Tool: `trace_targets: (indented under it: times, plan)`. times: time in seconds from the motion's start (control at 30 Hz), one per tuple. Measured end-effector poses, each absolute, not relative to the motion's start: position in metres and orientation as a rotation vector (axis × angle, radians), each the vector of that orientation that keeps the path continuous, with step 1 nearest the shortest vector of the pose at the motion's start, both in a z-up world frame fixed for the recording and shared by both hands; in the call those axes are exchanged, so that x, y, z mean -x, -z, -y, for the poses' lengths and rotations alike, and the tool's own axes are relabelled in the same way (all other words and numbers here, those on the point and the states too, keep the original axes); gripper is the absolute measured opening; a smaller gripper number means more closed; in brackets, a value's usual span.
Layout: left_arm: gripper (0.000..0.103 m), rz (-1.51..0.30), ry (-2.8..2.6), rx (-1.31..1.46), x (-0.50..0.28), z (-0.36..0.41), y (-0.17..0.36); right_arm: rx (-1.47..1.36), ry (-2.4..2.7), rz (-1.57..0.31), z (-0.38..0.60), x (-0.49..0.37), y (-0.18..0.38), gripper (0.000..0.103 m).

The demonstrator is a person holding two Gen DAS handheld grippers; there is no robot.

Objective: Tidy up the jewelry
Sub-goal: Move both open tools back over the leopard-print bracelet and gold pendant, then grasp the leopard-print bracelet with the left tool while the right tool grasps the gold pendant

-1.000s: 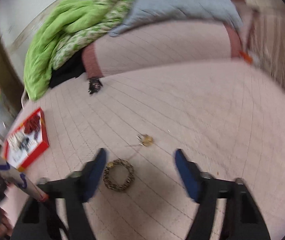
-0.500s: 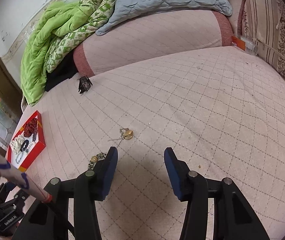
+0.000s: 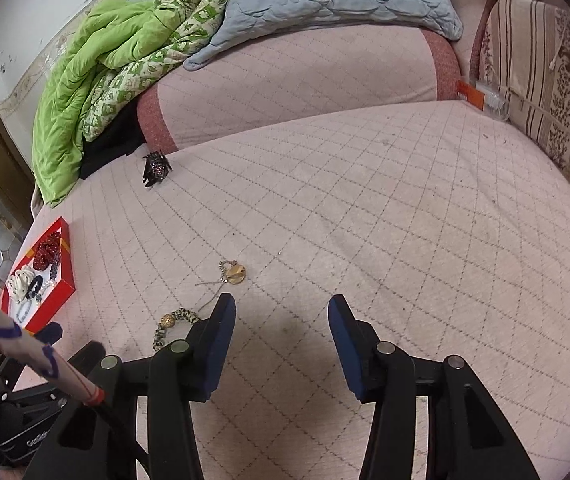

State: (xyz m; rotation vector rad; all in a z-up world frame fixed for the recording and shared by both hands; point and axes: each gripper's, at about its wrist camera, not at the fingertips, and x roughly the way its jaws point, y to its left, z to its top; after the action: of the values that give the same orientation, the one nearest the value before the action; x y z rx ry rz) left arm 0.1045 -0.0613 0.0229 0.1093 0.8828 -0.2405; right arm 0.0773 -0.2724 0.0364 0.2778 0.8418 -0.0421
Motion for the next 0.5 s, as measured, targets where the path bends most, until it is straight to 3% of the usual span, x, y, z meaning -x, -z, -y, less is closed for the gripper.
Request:
trace_targets:
  times: [0.5]
  plan:
    - [0.081, -0.936, 0.280, -0.110, -0.123, 0.092, 0.004, -0.275, 0.032, -0.847, 0.278, -0.080, -0.036, 0.052]
